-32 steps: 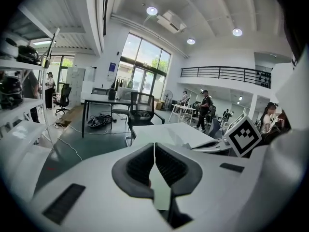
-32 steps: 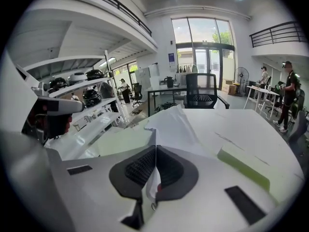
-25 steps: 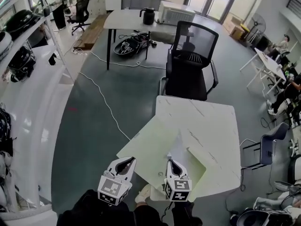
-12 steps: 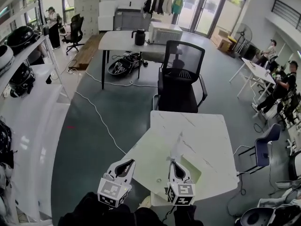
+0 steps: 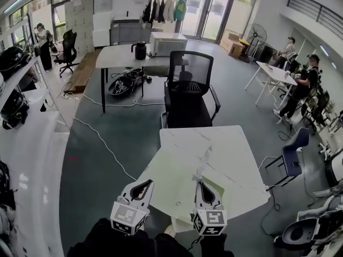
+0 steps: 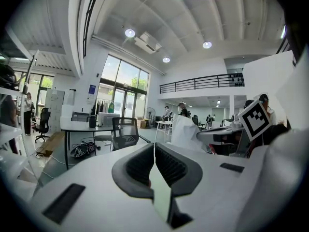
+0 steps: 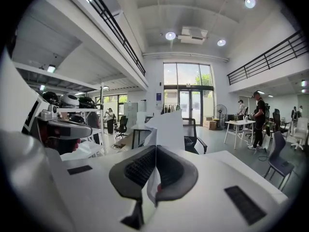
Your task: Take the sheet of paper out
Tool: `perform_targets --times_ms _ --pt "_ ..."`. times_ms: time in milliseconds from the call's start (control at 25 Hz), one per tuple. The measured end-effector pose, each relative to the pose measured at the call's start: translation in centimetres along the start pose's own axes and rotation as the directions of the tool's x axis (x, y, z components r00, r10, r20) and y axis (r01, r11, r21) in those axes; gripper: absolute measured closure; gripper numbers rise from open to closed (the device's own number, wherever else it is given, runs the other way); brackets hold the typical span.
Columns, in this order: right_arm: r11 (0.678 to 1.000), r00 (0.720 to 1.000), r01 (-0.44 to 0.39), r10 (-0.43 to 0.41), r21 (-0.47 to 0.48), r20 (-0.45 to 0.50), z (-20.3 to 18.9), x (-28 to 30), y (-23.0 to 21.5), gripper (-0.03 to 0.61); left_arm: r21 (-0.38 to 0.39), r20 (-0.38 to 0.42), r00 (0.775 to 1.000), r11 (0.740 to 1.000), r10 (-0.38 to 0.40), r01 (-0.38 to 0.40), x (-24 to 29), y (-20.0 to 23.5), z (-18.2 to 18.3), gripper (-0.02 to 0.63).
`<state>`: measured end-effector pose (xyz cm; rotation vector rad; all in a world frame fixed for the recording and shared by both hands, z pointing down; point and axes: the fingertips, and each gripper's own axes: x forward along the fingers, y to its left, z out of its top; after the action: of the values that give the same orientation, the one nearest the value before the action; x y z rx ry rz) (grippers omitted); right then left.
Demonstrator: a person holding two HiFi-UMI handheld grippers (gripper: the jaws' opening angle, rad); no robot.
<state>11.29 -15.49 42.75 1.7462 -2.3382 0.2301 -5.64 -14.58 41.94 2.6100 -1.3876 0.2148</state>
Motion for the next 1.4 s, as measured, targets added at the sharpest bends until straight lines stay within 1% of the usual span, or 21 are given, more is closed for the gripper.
perform_targets --times_ms 160,360,720,1040,1280,1400 --pt "0.998 0.998 0.057 -0.057 0.010 0.026 0.6 -2.2 -0.8 0.560 0.013 0.014 0.999 0.999 -0.044 0.044 0.1 -1.0 0.4 0.586" --pt "0.991 0.990 0.134 -0.135 0.022 0.042 0.3 -4.6 -1.0 0.560 0.034 0.007 0.993 0.993 -0.118 0.117 0.1 -2.3 0.6 0.586" --pt "0.965 0.966 0.253 -0.256 0.064 0.040 -1.6 -7.9 -3.3 0.560 0.085 -0.014 0.968 0.964 -0.251 0.251 2.6 -5.6 0.4 0.586" --pt "0.928 0.933 0.355 -0.359 0.109 0.021 -3.8 -12.1 -5.0 0.560 0.122 -0.048 0.927 0.919 -0.373 0.376 3.7 -10.6 0.0 0.586" --pt "0.895 0.904 0.423 -0.427 0.138 -0.003 -6.1 -16.3 -5.8 0.560 0.141 -0.075 0.894 0.883 -0.442 0.448 2.9 -14.5 -1.0 0.586" --pt "0.882 0.894 0.446 -0.448 0.150 -0.020 -7.4 -18.0 -6.1 0.560 0.146 -0.090 0.881 0.869 -0.464 0.473 2.5 -16.1 -1.7 0.586"
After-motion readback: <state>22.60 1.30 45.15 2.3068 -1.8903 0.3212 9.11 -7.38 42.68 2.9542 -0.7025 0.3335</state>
